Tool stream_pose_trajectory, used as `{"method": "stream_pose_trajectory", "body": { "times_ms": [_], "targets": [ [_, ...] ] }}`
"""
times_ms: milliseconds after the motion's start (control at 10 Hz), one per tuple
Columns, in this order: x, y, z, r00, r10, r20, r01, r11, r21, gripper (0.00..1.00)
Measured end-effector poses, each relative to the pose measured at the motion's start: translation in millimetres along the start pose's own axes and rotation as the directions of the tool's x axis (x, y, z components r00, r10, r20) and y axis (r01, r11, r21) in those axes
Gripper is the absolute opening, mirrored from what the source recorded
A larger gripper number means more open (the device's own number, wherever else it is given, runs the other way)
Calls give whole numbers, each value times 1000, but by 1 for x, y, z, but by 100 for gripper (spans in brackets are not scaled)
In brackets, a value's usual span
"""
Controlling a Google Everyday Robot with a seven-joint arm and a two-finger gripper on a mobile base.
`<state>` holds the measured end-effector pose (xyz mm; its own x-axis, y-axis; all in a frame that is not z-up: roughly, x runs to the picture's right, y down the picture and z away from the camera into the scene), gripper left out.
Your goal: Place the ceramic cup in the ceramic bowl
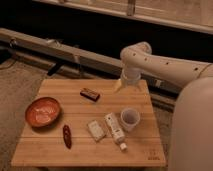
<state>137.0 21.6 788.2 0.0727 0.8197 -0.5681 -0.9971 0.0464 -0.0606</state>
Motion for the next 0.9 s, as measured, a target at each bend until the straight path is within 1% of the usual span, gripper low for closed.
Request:
{"method": "stream_pose_trajectory", "body": {
  "times_ms": [100,300,400,500,700,900],
  "targets": [
    [11,-11,-3,1000,11,8,-12,1000,8,80],
    [38,-33,-4,999,47,12,-47,999,15,80],
    [55,-44,3,996,84,7,-84,996,12,80],
    [68,-45,10,994,108,-1,-108,994,6,80],
    [86,-46,24,991,134,-25,-134,991,4,80],
    [93,-43,34,989,142,-44,-143,990,0,80]
  ]
}}
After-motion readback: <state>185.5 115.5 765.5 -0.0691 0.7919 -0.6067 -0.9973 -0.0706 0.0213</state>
